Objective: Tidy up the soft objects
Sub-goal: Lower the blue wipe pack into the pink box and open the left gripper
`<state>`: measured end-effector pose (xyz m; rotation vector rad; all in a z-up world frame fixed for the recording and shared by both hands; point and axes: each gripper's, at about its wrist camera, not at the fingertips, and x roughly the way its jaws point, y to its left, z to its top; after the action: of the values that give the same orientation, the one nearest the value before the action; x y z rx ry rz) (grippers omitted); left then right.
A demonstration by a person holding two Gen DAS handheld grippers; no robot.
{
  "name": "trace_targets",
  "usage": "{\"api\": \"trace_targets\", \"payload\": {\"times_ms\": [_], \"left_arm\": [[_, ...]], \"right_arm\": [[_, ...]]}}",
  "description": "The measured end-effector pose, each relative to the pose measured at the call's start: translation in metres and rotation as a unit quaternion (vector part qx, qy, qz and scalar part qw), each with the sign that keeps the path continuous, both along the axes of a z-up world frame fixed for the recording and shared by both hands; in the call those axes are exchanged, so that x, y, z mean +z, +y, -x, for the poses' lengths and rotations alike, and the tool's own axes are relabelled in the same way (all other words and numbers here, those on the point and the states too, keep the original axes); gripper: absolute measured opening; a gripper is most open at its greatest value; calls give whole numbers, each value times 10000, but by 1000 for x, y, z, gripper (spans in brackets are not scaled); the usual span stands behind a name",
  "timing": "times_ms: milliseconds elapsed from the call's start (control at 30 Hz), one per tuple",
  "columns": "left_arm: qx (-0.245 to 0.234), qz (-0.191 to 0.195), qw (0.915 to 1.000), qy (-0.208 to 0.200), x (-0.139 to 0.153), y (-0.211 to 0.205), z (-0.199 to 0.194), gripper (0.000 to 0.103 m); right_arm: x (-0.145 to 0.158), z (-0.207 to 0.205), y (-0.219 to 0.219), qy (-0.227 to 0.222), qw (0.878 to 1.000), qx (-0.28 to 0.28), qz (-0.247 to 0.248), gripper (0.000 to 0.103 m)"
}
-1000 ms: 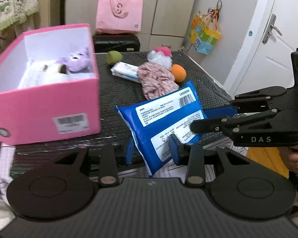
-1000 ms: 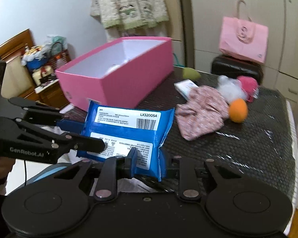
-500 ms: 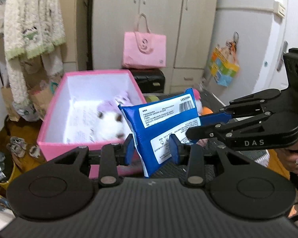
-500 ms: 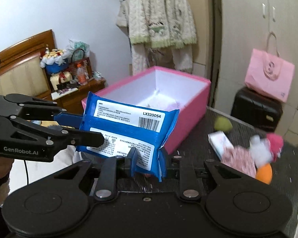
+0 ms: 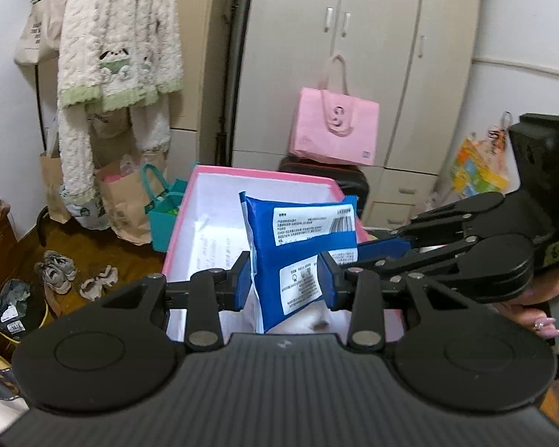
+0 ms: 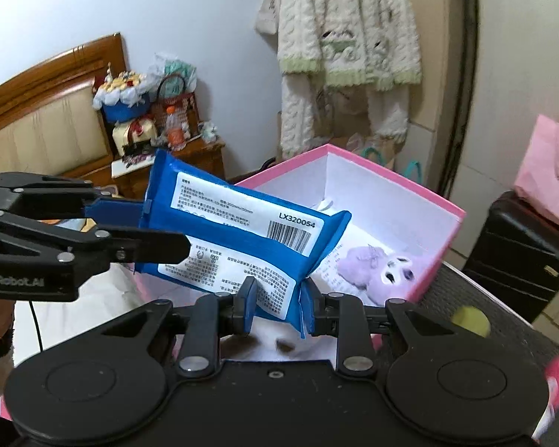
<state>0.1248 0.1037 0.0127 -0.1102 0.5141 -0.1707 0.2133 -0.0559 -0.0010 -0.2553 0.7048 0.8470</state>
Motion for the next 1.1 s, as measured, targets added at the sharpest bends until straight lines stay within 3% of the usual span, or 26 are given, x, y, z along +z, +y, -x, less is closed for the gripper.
{"api": "trace_targets", "payload": {"times_ms": [400,533,767,933,1100], "left_arm": [[201,-106,9980,586,-24,13,-55,36],[169,-133,9966,797,-34,9,-64,36],[160,-82,9939,1089,-42,8,-69,36],[288,-468,9950,835,-39,4,-58,38],[293,-445,9956,768,-31,10,-47,40]], "right_arm": [[-26,-84,36,409,9979,358,339,31],[-31,-94,40,206,9975,441,504,32],[-44,-107,54,276,9956,481,751,32],[-45,-106,55,114,9961,314,816,32],[-38,-95,46,55,9974,153,709,33]]}}
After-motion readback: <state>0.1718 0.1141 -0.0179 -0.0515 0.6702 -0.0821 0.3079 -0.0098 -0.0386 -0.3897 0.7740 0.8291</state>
